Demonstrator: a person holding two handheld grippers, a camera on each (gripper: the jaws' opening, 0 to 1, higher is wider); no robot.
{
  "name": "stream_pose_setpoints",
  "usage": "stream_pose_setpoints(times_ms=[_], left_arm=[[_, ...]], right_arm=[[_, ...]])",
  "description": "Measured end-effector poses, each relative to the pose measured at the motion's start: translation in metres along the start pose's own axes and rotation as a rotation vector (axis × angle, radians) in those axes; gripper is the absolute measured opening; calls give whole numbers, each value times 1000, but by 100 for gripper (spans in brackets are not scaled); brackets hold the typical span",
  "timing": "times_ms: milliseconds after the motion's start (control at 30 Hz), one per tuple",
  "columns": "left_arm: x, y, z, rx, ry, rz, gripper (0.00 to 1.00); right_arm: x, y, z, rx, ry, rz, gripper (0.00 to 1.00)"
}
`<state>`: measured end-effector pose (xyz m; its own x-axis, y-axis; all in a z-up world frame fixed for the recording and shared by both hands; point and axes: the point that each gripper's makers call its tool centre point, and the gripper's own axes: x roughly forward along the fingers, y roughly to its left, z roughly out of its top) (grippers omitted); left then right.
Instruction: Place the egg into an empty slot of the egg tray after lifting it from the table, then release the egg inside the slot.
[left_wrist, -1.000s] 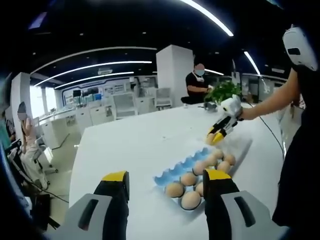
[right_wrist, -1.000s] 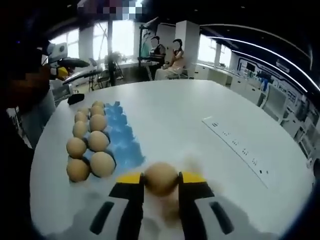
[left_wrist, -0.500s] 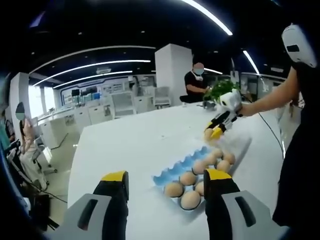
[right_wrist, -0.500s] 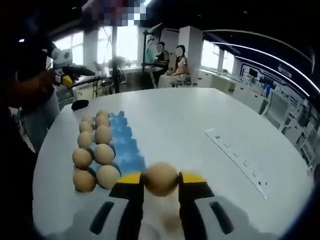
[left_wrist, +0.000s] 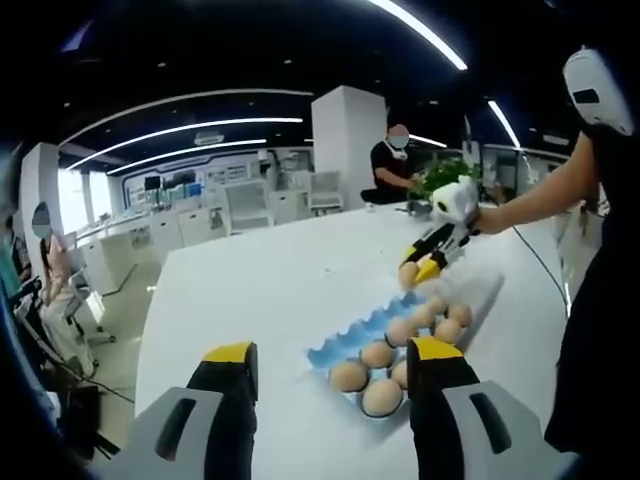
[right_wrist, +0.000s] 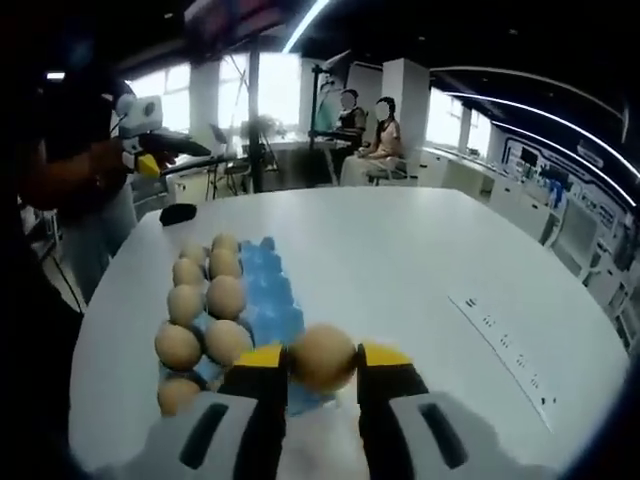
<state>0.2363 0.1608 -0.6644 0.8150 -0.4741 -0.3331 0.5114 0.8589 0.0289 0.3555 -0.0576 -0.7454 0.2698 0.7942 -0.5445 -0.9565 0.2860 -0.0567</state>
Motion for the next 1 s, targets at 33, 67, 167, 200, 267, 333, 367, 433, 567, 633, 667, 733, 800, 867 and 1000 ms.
stream_pose_setpoints(times_ms=[33, 67, 167, 200, 267, 333, 367, 433, 567, 633, 667, 733, 800, 867, 1000], left_arm=[[0, 0, 0, -2, -1, 1, 60], [0, 1, 0, -3, -2, 2, 60], [0, 2, -1, -5, 0, 4, 61], [0, 2, -1, -5, 0, 3, 60], [0, 1, -2, -4, 3, 0, 60], [1, 2, -2, -5, 2, 1, 60], [1, 2, -2, -7, 3, 1, 60], [1, 2, -2, -5, 0, 1, 60], [0, 4, -5, -6, 5, 4, 60], [0, 4, -5, -10, 3, 5, 60], [0, 4, -5, -11, 3, 4, 60], [0, 3, -6, -13, 6, 2, 60], [1, 3, -7, -13, 5, 3, 60], [0, 4, -6, -16, -3, 5, 60], [-1, 5, -8, -15, 3, 8, 60]], right_arm=[[2, 2, 2, 2, -6, 8, 27], [6, 5, 6, -1, -12, 14, 27], [12, 10, 12, -19, -17, 32, 27], [17, 12, 17, -17, -25, 39, 27], [23, 15, 23, -14, -37, 48, 27], [29, 19, 28, -20, -46, 57, 27], [31, 21, 30, -18, -47, 64, 27], [36, 24, 33, -24, -51, 72, 27], [49, 32, 40, -28, -60, 95, 27], [56, 36, 45, -27, -68, 106, 27], [57, 36, 46, -24, -70, 106, 27], [66, 41, 53, -19, -86, 114, 27], [74, 46, 58, -21, -93, 125, 27], [80, 50, 63, -26, -99, 136, 27], [89, 53, 71, -20, -110, 148, 27]])
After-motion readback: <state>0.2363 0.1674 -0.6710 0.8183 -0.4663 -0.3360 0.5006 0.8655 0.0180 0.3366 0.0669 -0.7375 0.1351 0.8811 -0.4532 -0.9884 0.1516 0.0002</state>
